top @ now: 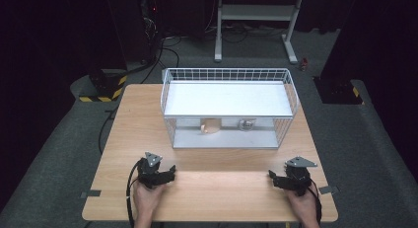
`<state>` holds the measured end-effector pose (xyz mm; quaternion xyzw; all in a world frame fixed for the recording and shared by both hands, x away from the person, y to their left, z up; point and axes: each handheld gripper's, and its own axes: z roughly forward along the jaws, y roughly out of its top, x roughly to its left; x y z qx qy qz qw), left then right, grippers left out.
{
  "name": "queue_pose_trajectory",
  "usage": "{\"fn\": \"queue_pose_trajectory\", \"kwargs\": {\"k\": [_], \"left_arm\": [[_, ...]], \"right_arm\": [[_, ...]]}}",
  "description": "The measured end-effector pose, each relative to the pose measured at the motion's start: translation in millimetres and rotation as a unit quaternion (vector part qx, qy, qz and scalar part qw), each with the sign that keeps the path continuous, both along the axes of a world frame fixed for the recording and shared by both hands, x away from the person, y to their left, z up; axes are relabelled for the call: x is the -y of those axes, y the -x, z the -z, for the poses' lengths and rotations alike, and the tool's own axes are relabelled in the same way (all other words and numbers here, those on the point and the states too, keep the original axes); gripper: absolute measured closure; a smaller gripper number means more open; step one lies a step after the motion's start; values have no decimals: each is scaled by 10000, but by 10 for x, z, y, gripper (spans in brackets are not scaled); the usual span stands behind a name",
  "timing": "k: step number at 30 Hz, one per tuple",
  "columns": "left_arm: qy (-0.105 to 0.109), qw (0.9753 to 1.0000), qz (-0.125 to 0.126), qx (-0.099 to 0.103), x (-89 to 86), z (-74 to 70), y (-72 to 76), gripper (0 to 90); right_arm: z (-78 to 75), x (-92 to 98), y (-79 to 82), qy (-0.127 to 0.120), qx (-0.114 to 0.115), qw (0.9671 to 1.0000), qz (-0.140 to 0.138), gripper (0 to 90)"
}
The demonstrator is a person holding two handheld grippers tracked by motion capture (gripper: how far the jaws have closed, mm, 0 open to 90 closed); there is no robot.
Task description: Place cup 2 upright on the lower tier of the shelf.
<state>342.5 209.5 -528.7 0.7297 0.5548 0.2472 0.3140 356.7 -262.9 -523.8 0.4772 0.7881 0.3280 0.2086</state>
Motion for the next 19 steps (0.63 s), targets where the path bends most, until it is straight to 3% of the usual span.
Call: {"fn": "queue_pose_trajectory", "kwargs": {"k": [19], "left_arm": [[22, 10000, -1, -18, -3, -1, -1, 150]], "right_arm": [[0, 0, 1, 1, -1, 10000, -1, 206]]}}
